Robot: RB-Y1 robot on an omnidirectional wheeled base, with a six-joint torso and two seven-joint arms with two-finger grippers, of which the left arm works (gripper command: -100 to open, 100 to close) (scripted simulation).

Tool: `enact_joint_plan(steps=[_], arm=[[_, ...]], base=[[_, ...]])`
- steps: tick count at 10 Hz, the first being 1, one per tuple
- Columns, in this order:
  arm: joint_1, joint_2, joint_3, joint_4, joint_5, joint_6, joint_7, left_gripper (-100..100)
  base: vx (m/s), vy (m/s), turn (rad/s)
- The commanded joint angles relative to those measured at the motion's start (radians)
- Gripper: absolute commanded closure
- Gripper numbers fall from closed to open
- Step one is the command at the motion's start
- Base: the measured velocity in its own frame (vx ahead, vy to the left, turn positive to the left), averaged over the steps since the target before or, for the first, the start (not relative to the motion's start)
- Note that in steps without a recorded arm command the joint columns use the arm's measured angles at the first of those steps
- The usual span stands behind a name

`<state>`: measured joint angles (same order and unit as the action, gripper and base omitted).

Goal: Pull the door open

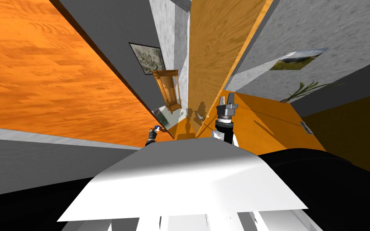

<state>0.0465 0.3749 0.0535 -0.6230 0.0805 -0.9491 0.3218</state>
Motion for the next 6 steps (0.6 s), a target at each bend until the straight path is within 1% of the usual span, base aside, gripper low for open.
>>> enact_joint_plan(steps=[1, 2, 3, 4, 5, 6], arm=[[0.012, 0.008, -0.015, 0.01, -0.009, -0.029, 0.019, 100], [0.029, 0.022, -0.029, 0.01, -0.016, -0.055, 0.037, 100], [0.034, 0.026, -0.033, 0.01, -0.019, -0.063, 0.044, 100], [0.046, 0.035, -0.043, 0.01, -0.024, -0.081, 0.056, 100], [0.051, 0.04, -0.047, 0.011, -0.027, -0.089, 0.063, 100], [0.062, 0.048, -0.056, 0.011, -0.032, -0.104, 0.074, 100]], base=[[-0.231, 0.039, -0.131], [-0.239, 0.022, -0.146], [-0.204, 0.054, -0.087], [-0.185, 0.067, -0.104], [-0.167, 0.039, -0.076], [-0.162, 0.04, -0.091]])
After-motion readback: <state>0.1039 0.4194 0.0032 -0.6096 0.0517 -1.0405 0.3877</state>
